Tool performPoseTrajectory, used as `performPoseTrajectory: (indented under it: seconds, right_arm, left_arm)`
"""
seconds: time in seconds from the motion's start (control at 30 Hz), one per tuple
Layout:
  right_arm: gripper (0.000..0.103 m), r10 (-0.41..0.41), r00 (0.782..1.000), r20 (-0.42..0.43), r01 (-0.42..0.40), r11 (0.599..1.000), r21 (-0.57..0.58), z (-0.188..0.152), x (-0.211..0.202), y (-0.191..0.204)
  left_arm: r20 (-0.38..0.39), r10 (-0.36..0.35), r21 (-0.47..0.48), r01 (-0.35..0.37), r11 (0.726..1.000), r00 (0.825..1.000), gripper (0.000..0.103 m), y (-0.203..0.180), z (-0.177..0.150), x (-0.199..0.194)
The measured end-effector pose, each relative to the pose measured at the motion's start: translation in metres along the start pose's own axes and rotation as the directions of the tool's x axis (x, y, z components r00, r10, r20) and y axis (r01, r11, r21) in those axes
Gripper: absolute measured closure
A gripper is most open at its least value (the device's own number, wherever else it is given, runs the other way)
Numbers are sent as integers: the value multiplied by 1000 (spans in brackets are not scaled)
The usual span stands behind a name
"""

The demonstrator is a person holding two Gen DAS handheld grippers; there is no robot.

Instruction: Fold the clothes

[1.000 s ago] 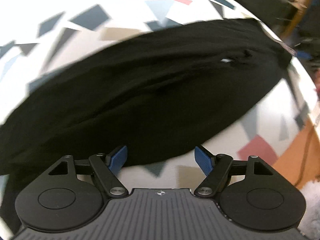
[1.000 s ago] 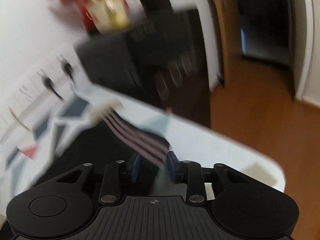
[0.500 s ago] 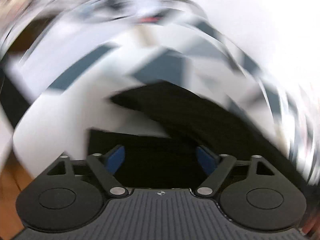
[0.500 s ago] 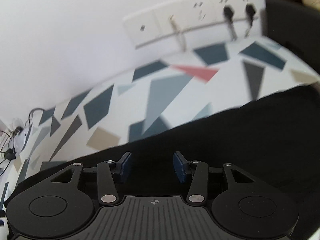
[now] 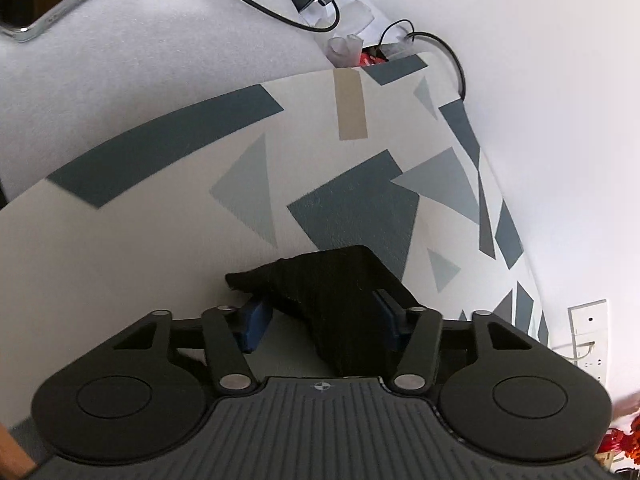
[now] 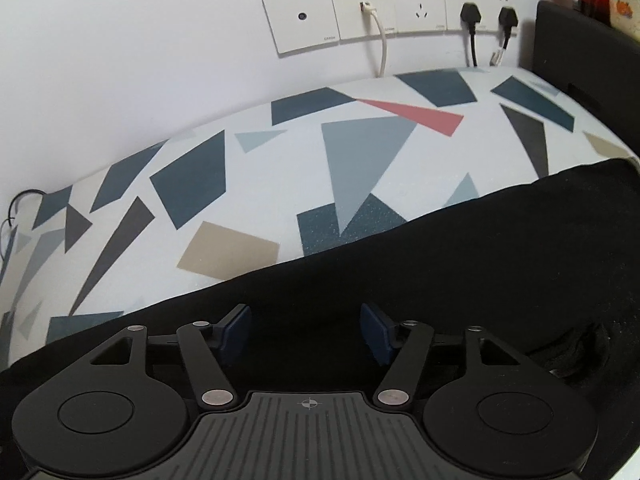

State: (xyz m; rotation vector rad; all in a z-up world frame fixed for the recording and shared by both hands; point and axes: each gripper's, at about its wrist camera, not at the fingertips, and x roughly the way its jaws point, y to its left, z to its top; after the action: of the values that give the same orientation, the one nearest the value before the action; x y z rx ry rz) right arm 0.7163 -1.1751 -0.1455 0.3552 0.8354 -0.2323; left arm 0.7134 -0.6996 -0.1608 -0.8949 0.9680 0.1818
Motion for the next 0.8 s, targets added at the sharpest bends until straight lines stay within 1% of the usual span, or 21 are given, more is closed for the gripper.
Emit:
performPoseTrajectory:
  seconds: [0.03, 0.07, 0.17, 0.2, 0.23, 0.3, 0.37, 0.4, 0.43, 0.47, 0.5, 0.53, 0.57, 0.63, 0.67, 0.7, 0.73, 0.77, 0.8]
  right_arm:
    - [40, -5, 1000, 7, 5, 1000, -11, -2, 1, 2]
    - [37, -9, 1000, 12, 9, 1000, -22, -3, 1, 4]
    - [32, -31, 999, 24, 32, 998, -49, -6, 4, 11]
    - [31, -38, 999, 26, 40, 998, -51, -6, 5, 13]
    - [31, -45, 999, 27, 46, 998, -42, -6, 5, 15]
    - [31, -45, 999, 29, 45, 999, -8, -4, 6, 15]
    - [31, -41, 999, 29, 41, 999, 25, -2, 6, 15]
    - [31, -42, 999, 29, 41, 999, 26, -2, 6, 15]
    - [31, -43, 999, 28, 42, 999, 23, -2, 6, 15]
    - [31, -43, 999, 27, 43, 999, 20, -2, 7, 15]
    - [31, -41, 999, 24, 41, 999, 19, -2, 6, 15]
    - [31, -39, 999, 21, 38, 999, 18, -3, 5, 14]
    - [31, -38, 999, 17, 38, 999, 18, -3, 4, 14]
    - [31, -40, 999, 7, 40, 999, 20, -3, 3, 11]
    - [31, -50, 999, 6, 50, 999, 19, -2, 2, 9]
    - [31, -62, 998, 7, 62, 998, 18, -2, 1, 8]
    - [31, -73, 997, 7, 73, 997, 17, -1, 0, 6]
    - [31, -98, 995, 11, 98, 995, 5, -1, 0, 4]
    - [31, -125, 992, 16, 125, 992, -9, -1, 1, 3]
  left_arm:
    - [6, 2, 15, -2, 1000, 1000, 81, -2, 2, 1]
    - [13, 4, 31, -4, 999, 1000, 98, -5, 4, 1]
    - [108, -51, 147, 34, 989, 993, 98, -31, 15, -6]
    - [163, -98, 216, 61, 974, 982, 98, -47, 20, -16]
    - [216, -151, 292, 83, 953, 965, 98, -62, 22, -28]
    - [295, -251, 440, 102, 892, 922, 98, -85, 23, -50]
    - [314, -259, 508, 69, 858, 913, 96, -97, 23, -58]
    - [304, -225, 504, 44, 863, 926, 95, -97, 24, -56]
    - [281, -156, 474, 4, 881, 947, 95, -92, 24, -50]
    - [256, -93, 441, -31, 897, 962, 93, -85, 23, -43]
    - [229, -26, 413, -73, 908, 973, 91, -77, 21, -35]
    - [200, 40, 387, -116, 915, 979, 88, -69, 18, -27]
    - [183, 104, 369, -167, 914, 978, 82, -62, 16, -19]
    - [178, 200, 348, -252, 903, 964, 79, -54, 7, -10]
    - [174, 202, 360, -253, 898, 964, 77, -55, 4, -7]
    - [170, 197, 375, -248, 893, 966, 71, -57, 1, -4]
    - [165, 177, 411, -231, 882, 970, 67, -63, -4, -1]
    - [149, 176, 452, -225, 863, 973, 54, -71, -10, 6]
    - [132, 178, 494, -221, 841, 975, 38, -78, -15, 13]
